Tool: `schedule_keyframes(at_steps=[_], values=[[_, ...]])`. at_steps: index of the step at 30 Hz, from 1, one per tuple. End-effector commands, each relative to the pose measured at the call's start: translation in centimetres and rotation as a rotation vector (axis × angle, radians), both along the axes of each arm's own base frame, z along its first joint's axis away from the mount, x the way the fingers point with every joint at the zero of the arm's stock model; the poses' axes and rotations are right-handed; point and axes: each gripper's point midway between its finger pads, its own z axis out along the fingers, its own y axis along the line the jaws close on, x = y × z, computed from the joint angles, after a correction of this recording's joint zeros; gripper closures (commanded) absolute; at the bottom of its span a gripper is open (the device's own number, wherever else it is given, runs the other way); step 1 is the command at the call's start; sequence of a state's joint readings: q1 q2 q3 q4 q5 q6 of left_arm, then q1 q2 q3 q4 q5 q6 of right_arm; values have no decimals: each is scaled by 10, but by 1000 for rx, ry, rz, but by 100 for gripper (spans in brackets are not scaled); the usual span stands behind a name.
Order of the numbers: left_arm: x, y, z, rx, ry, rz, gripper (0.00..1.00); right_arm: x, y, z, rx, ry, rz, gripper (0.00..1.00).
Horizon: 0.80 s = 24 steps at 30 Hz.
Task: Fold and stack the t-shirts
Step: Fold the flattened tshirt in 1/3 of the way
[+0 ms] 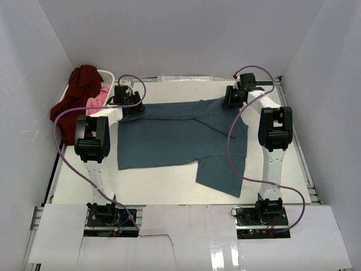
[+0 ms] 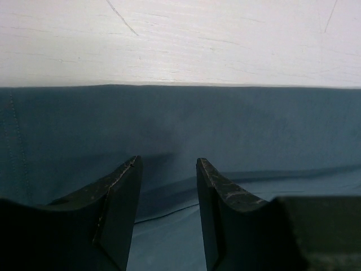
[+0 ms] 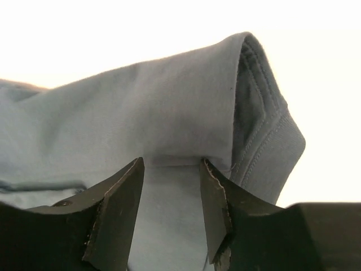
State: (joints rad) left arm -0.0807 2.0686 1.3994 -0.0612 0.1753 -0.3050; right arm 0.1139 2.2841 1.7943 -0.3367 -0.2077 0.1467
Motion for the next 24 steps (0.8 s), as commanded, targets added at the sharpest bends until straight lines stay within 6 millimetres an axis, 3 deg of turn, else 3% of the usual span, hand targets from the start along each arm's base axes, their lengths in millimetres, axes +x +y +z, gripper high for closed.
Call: schedule_keyframes(at_steps=[1,5,7,10,16,24], values=[[3,-1,25,4,-47,-10,46,21,1,28,0,-62,17,49],[6,0,37,-1,-66,-8,46,30,7,63,9,-125,23,46],[8,-1,45,-3,-82,-11,46,27,12,84,19,-160,40,44],[9,-3,58,-16,-101,-17,46,11,28,96,30,-163,86,44],[3,-6,60,-21,-92,-30,45,-27,55,77,100,-107,184,46],[2,-5,62,-12,-98,-33,45,-48,75,49,104,-42,253,46]])
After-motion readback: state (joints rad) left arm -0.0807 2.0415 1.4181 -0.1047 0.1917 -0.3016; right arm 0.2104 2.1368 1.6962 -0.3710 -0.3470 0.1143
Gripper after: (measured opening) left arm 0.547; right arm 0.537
